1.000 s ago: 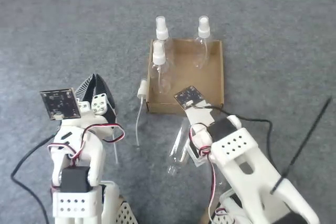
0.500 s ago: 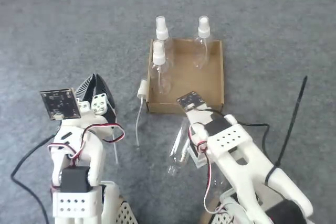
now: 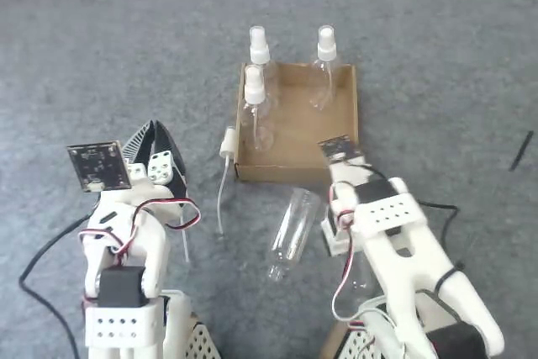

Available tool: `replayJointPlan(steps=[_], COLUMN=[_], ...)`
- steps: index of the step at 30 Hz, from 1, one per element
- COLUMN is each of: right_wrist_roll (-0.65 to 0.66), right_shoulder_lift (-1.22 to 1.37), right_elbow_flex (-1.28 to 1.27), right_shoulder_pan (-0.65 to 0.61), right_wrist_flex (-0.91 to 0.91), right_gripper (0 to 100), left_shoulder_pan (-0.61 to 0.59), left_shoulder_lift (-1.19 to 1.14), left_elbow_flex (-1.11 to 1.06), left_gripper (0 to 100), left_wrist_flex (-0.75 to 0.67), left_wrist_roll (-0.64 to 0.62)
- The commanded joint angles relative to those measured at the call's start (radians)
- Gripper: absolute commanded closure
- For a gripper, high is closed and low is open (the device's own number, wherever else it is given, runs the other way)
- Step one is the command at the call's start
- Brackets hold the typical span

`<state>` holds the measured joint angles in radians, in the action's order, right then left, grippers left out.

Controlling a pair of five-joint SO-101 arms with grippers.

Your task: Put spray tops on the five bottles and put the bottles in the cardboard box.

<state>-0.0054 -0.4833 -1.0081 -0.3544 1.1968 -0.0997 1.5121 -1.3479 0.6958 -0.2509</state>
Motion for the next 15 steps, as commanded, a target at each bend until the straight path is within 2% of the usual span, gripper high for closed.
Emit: replayJointPlan(steps=[1, 3, 7, 10, 15], right_wrist_roll=[0.084, 0.118, 0.146, 0.147, 0.124], right_shoulder_lift=[-0.002, -0.001, 0.028, 0.091, 0.260], right_elbow_flex=[0.153, 0.258, 0.423, 0.488, 0.565], right_shoulder_pan=[0.194, 0.315, 0.524, 0.578, 0.667], right_wrist_flex=[0.101, 0.163, 0.174, 0.165, 0.019], right_gripper=[97.4, 97.4, 97.4, 97.4, 97.4], left_shoulder_pan=[0.005, 0.005, 0.005, 0.005, 0.005], left_shoulder_lift=[-0.006, -0.006, -0.006, -0.006, -0.006], left_elbow_flex=[0.010, 0.010, 0.010, 0.010, 0.010], left_gripper=[99, 99, 99, 99, 99], left_wrist_flex=[-0.028, -0.028, -0.028, -0.028, -0.028], left_wrist_roll=[-0.002, -0.002, -0.002, -0.002, -0.002])
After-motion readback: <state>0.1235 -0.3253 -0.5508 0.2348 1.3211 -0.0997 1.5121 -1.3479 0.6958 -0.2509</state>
